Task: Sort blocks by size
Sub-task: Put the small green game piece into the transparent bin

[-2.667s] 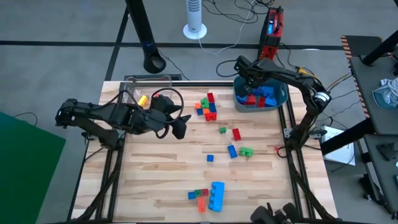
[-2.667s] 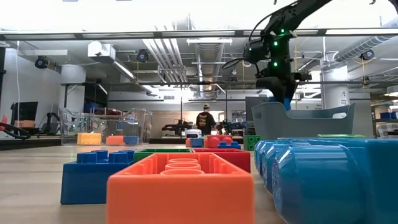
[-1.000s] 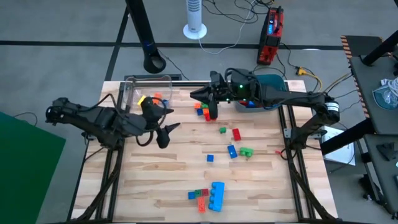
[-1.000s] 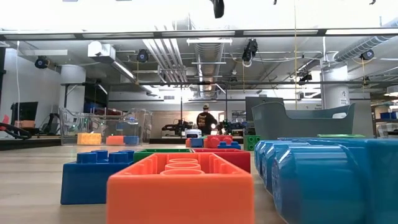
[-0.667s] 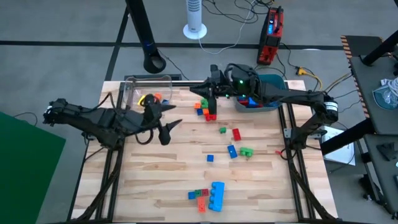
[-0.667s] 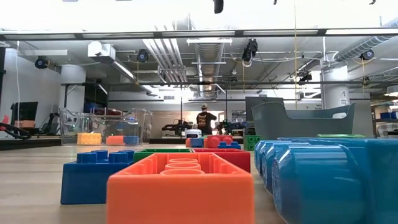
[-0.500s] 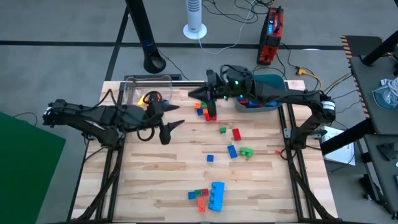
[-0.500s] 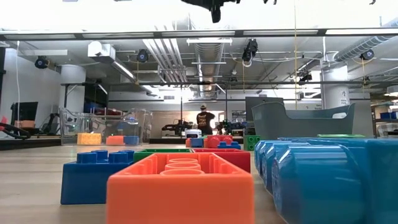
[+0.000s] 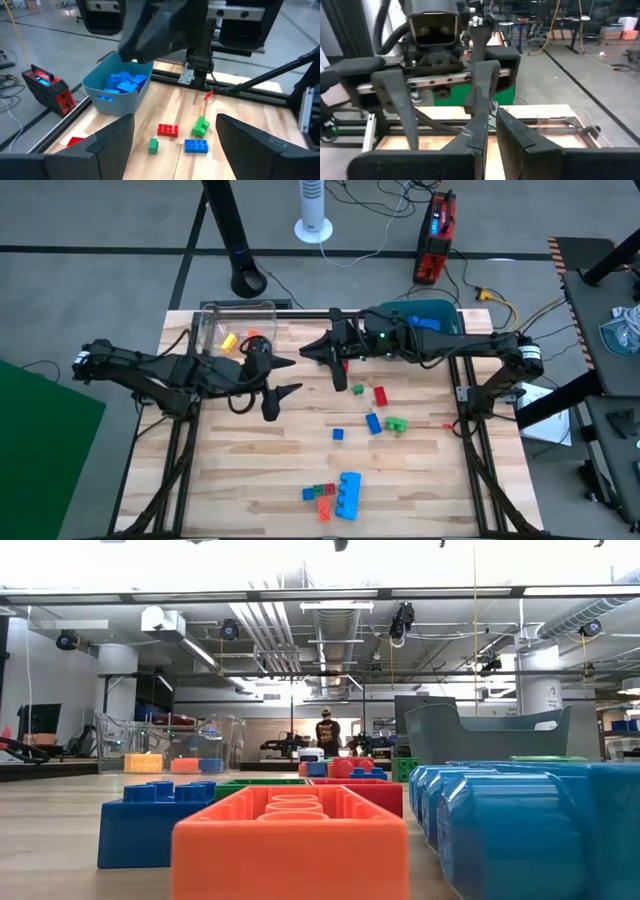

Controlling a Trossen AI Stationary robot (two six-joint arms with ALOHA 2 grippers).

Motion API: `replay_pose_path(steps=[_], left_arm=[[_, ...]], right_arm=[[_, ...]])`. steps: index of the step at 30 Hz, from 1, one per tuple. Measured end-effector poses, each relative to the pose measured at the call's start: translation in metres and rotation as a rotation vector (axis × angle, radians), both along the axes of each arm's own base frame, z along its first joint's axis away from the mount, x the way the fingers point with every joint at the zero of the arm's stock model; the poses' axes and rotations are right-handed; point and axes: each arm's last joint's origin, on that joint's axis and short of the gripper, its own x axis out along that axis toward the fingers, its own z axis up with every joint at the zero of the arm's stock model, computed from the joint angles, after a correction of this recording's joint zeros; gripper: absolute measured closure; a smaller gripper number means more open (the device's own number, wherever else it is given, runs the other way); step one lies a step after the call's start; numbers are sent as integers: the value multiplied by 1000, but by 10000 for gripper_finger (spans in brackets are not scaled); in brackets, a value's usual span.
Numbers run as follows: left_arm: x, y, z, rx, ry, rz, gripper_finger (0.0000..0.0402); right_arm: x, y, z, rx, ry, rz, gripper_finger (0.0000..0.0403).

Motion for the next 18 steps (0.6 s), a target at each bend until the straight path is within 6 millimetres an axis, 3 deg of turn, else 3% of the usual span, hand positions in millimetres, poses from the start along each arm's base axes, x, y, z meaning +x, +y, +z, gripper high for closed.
replay_pose_path(steps=[9,18], left_arm=[[17,-3,-14,15,49,29,134],[17,-4,-10,9,26,19,134]], right_arm=[[4,-3,-5,-44,11,-3,376],[4,-3,-5,-37,5,-3,376]])
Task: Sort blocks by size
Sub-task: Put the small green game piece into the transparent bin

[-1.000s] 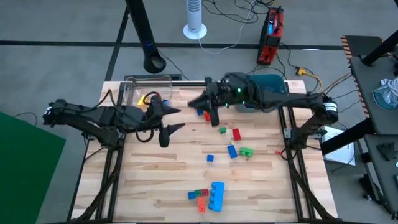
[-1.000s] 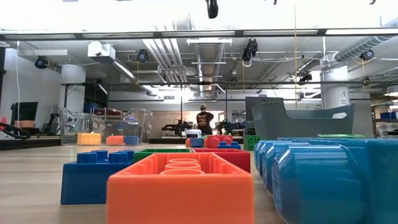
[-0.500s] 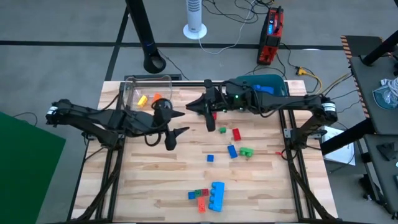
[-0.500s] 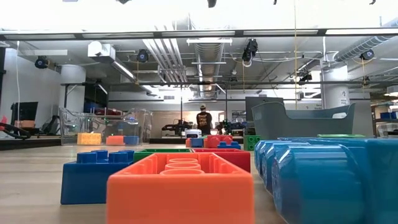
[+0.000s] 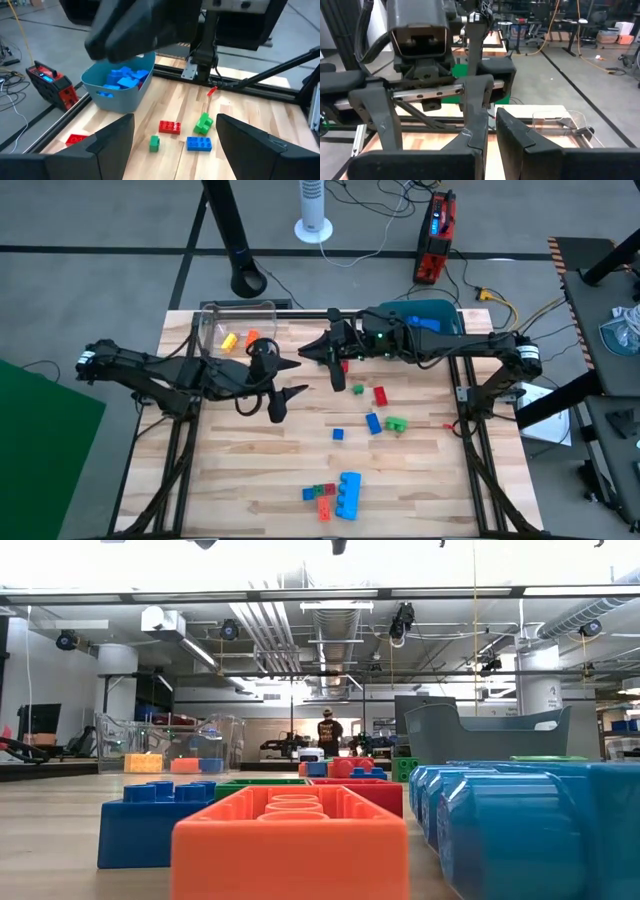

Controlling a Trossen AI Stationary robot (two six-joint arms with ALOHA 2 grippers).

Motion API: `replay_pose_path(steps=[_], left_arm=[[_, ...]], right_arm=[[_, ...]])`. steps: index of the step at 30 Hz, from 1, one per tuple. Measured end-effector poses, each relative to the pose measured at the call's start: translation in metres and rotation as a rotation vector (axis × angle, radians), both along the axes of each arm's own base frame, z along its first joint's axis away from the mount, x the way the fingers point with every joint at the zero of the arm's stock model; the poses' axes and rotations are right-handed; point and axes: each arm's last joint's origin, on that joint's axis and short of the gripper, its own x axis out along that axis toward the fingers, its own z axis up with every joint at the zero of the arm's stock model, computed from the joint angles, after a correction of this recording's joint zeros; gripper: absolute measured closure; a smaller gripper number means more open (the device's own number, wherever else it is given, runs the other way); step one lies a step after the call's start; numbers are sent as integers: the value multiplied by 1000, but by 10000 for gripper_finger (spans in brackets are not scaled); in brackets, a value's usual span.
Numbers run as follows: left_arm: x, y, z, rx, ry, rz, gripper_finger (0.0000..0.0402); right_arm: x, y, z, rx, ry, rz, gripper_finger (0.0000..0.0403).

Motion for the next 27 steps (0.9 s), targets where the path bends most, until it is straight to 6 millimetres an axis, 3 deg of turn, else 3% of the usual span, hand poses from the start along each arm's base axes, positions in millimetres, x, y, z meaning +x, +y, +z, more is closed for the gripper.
replay_pose_path(steps=[3,6,11,16,21,27], left_arm=[[-1,0,9,9,-24,-10,134],[-5,1,19,77,-32,-33,134],[-8,6,16,44,-57,-112,134],[-2,-2,5,-60,-181,-133,134],[0,-3,10,-52,-252,-129,134],[-2,-2,18,-10,-264,-138,134]], right_arm=[[0,-2,1,14,-1,-6,376],[-3,-15,2,-12,-7,-36,376],[-4,-34,-16,25,45,-22,376],[2,-11,-32,64,46,15,376],[1,-4,-15,23,-95,-59,376],[-2,-6,-13,18,-88,-57,376]])
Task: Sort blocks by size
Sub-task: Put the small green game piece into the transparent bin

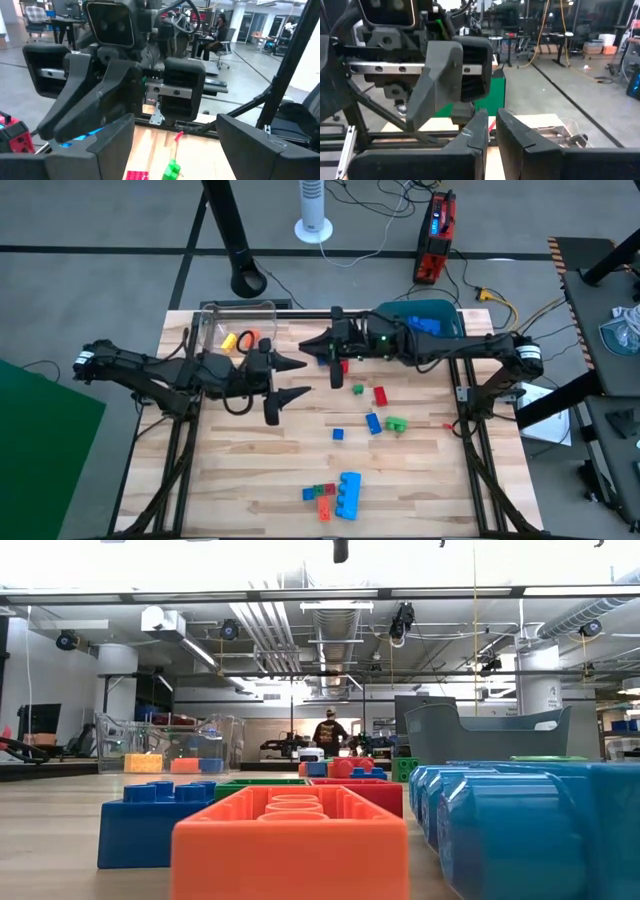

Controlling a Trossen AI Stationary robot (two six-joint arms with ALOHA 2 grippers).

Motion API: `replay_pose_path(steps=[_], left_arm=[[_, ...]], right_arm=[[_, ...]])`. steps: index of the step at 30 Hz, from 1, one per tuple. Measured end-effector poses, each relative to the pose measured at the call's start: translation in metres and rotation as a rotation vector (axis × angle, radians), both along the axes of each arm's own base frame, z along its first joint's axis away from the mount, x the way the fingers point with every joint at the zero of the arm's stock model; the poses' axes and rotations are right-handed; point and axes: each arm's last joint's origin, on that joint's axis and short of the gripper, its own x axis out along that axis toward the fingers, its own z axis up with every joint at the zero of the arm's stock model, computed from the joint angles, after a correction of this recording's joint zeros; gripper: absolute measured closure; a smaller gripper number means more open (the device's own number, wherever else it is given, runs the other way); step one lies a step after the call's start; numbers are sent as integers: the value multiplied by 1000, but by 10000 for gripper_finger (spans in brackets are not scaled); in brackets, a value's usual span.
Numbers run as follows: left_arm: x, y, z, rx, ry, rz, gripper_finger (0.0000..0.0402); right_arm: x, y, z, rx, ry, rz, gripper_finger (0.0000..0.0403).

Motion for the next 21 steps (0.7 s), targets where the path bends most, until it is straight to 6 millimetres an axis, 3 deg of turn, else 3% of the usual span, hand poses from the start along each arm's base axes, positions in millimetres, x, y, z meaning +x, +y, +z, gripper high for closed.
replay_pose_path(steps=[21], left_arm=[[1,0,-2,1,10,1,134]], right_arm=[[-1,0,-2,1,28,-1,376]])
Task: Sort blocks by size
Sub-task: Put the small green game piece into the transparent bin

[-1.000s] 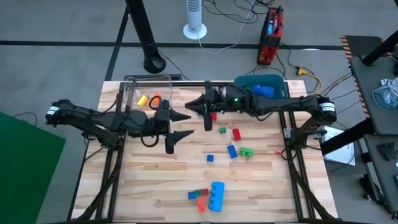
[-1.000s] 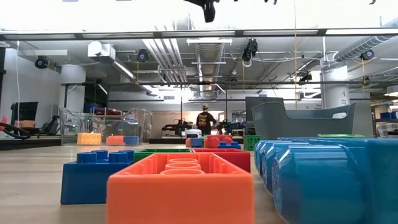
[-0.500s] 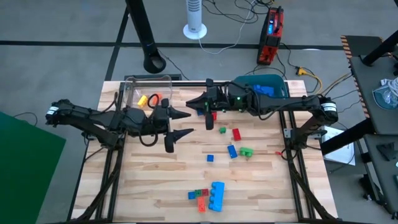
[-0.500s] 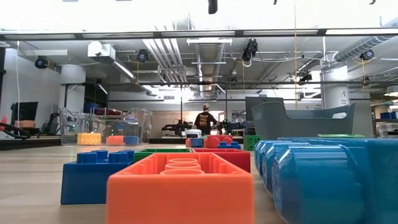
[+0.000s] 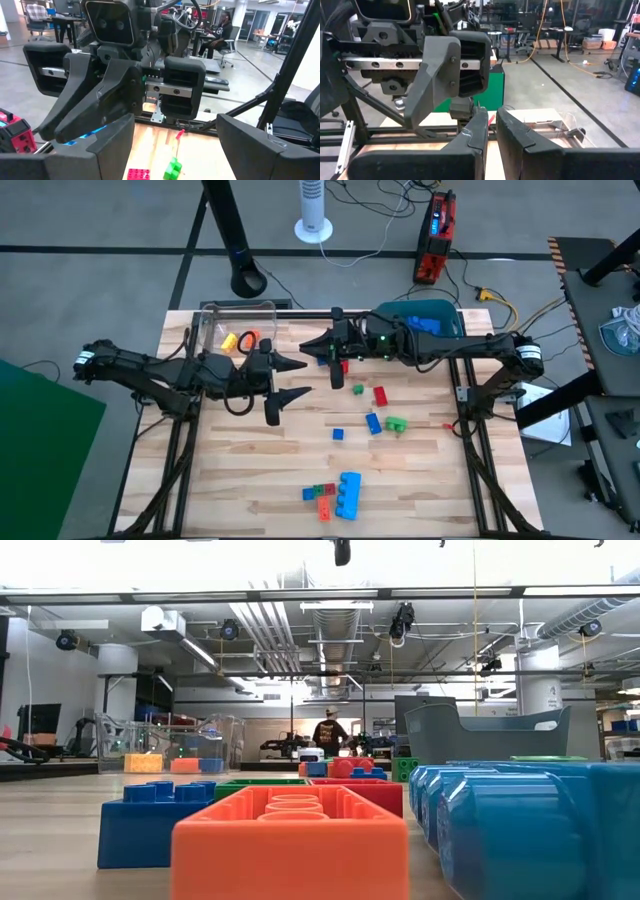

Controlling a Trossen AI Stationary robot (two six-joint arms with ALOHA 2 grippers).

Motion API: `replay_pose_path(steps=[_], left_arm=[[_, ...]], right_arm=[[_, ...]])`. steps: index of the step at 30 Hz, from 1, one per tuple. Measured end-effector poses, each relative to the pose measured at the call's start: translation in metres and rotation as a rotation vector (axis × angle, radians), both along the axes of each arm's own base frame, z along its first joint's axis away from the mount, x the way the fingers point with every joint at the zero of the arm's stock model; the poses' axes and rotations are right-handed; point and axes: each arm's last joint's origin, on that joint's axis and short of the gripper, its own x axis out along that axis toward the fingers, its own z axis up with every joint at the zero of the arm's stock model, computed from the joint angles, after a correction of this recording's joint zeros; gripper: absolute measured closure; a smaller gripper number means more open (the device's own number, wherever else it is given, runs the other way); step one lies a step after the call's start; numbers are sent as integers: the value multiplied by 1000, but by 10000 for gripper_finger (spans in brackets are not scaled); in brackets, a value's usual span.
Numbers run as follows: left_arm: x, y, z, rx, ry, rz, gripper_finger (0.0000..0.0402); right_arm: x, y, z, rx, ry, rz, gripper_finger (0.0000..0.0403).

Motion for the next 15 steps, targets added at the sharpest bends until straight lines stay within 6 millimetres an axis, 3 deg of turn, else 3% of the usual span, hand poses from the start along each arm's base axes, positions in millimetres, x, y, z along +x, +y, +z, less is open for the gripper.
replay_pose_path(steps=[15], left_arm=[[0,0,-1,2,7,2,134]], right_arm=[[0,-2,2,-21,-17,-20,376]])
